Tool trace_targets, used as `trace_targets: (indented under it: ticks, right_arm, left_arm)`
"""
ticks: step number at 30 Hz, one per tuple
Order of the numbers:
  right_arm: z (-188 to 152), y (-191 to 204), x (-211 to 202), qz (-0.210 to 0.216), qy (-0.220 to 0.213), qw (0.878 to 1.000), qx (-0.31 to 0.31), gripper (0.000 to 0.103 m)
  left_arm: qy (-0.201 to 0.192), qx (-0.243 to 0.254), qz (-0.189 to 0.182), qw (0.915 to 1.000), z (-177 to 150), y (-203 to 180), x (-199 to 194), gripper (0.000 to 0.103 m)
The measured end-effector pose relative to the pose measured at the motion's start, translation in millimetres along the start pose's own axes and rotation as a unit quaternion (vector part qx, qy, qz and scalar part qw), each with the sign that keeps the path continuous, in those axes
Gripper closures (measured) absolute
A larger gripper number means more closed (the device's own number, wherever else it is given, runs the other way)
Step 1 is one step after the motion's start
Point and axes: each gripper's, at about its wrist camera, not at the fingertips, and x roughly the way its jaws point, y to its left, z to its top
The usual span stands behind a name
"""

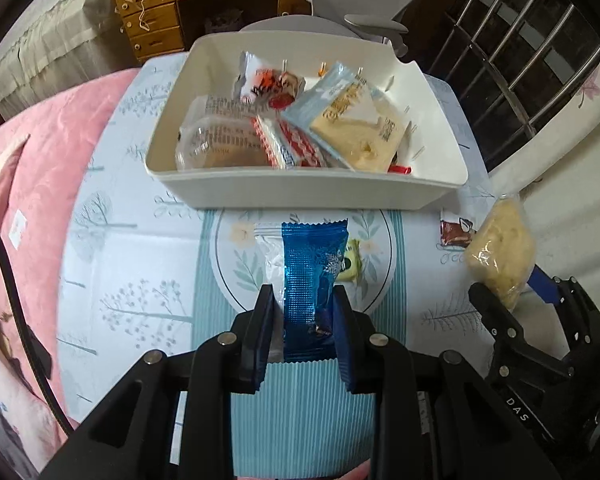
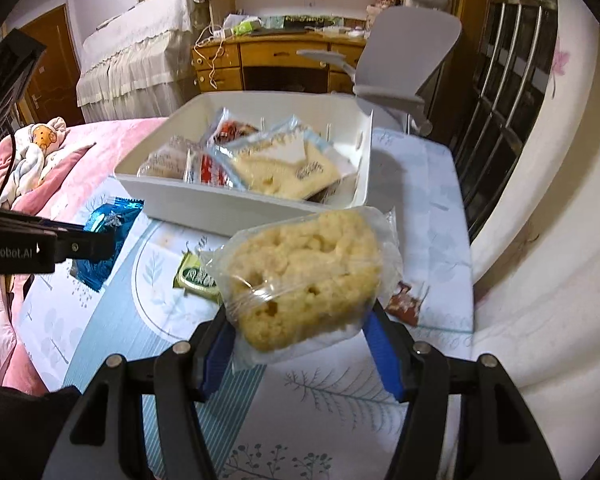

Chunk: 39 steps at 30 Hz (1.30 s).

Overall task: Organize snacks
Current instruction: 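Carry both held snacks over the white tray and open both tools inside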

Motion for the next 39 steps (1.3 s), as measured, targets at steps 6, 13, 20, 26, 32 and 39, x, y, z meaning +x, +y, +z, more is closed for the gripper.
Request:
trace_targets:
  ticks: [6, 13, 20, 26, 32, 39]
  right_arm:
    - [27.8, 0.8, -15.8, -0.003, -0.032, 0.999, -0.025, 0.042]
    - [61.6, 6.9, -30.4, -0.010, -0.072, 0.996, -0.048, 0.042]
    - [94.0, 13.1, -31.8, -0.014, -0.098, 0.994, -0.045, 0.042]
    - [111.0, 16.9, -21.7, -0.023, -0.099, 0.994, -0.030, 0.041]
    - [115.1, 16.7, 5.6, -0.023, -0.058, 0.998, -0.013, 0.033]
    - [104.8, 14.7, 18.3, -0.026, -0.026, 0.999, 0.011, 0.033]
  left_arm:
    - [-0.028, 0.007, -0.034, 0.9990, 29.8, -1.9, -30.7, 0.077]
    - [-0.075, 0.051, -0.035, 0.9953, 80.1, -9.3, -66.2, 0.077]
    - [-0.104, 0.062, -0.034, 0.9921, 121.8, -5.6, -75.8, 0.077]
    - [-0.094, 0.068, -0.047, 0.9921, 144.2, 1.3, -57.2, 0.077]
    - [-0.072, 0.047, -0.057, 0.9946, 151.6, 9.2, -29.8, 0.031]
    - [-0.052, 0.045, -0.061, 0.9958, 146.4, 15.7, -13.4, 0.030]
